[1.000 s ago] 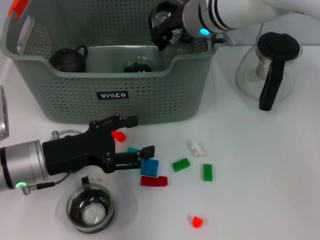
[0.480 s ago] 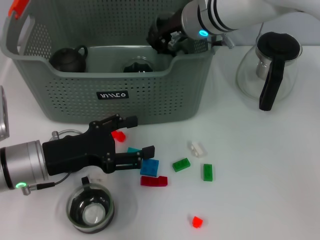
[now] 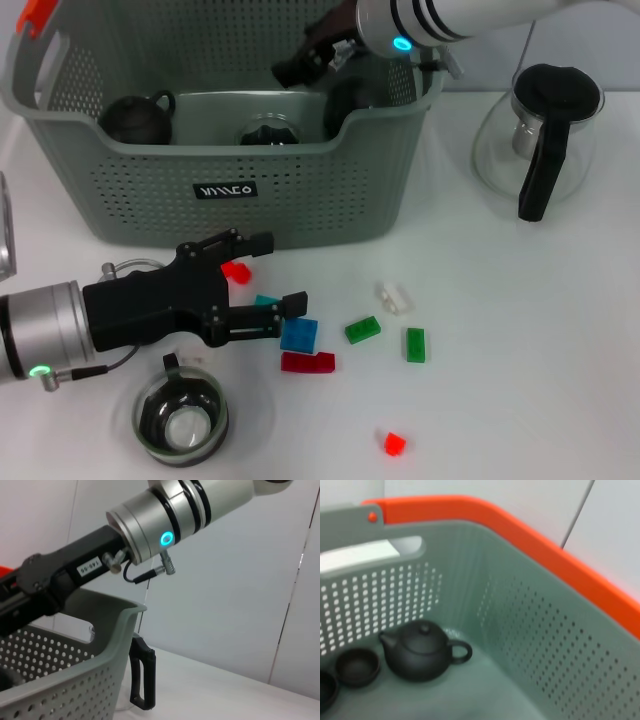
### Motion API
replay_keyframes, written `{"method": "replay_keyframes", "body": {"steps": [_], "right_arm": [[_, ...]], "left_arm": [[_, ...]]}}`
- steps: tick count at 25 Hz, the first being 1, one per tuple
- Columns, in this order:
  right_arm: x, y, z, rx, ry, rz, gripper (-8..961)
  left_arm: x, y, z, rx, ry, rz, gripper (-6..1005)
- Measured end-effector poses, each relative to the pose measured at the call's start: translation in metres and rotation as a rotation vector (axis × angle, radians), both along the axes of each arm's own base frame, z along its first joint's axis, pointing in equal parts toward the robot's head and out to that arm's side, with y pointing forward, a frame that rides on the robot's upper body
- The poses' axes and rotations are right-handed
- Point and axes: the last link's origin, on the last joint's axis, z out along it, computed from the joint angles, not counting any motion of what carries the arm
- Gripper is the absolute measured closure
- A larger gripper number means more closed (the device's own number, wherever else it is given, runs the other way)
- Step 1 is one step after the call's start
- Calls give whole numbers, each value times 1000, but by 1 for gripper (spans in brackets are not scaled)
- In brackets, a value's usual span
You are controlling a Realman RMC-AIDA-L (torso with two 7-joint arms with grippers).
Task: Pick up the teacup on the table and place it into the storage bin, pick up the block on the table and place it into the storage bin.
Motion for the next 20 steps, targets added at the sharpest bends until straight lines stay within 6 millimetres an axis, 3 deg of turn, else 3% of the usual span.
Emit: {"method": "replay_keyframes", "body": {"steps": [5, 10, 15, 20], "right_arm": [[-17, 2, 15, 38, 60, 55, 305], [-36, -14, 40, 27, 184, 129, 138], [-39, -46, 67, -60, 326, 220, 48], [-18, -91, 81, -158, 418, 380, 17]], "left_arm": [[-4, -2, 5, 13, -11, 13, 83], [-8, -6, 12, 23, -29, 18, 83], [-12, -9, 20, 37, -39, 20, 83], [-18, -10, 32, 39, -21, 13, 83]]}}
